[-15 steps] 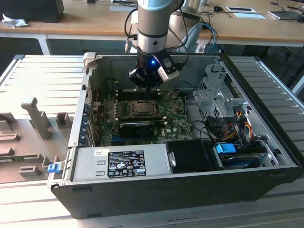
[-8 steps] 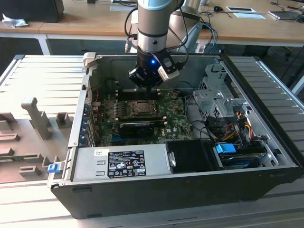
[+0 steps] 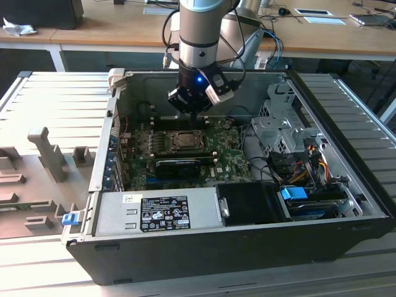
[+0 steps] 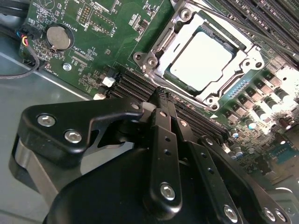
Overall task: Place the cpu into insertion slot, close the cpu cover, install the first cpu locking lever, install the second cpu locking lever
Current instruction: 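Install the second cpu locking lever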
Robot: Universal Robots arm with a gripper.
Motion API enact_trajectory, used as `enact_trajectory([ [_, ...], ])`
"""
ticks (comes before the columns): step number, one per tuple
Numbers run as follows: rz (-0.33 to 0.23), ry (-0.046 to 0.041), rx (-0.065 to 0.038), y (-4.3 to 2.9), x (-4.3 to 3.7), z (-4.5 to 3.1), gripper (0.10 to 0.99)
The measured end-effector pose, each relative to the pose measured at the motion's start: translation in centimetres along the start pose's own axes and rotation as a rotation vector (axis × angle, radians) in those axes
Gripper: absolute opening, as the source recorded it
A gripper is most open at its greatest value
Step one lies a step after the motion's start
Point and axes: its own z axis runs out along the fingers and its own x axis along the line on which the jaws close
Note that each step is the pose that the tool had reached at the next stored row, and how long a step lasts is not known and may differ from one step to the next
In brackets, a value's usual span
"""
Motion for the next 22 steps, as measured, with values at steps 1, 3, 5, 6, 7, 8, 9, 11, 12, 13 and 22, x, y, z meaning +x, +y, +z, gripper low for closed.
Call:
enact_trajectory([
  [1, 0.000, -0.0001, 0.000, 0.00, -0.01, -0.01, 0.106],
  [3, 0.000, -0.0001, 0.000, 0.00, -0.01, -0.03, 0.106],
  [5, 0.000, 0.0000, 0.000, 0.00, -0.01, -0.04, 0.106],
  [6, 0.000, 0.0000, 0.000, 0.01, -0.01, -0.04, 0.106],
  [7, 0.000, 0.0000, 0.000, 0.00, -0.01, -0.05, 0.106],
  [8, 0.000, 0.0001, 0.000, 0.00, -0.01, -0.06, 0.106],
  [9, 0.000, 0.0001, 0.000, 0.00, -0.01, -0.09, 0.106],
  [11, 0.000, -0.0001, 0.000, 0.01, -0.01, -0.11, 0.106],
  [12, 0.000, 0.0000, 0.000, 0.01, -0.01, -0.14, 0.106],
  [13, 0.000, 0.0000, 0.000, 0.01, -0.01, -0.16, 0.106],
  [22, 0.000, -0.0001, 0.000, 0.06, -0.02, -0.69, 0.106],
])
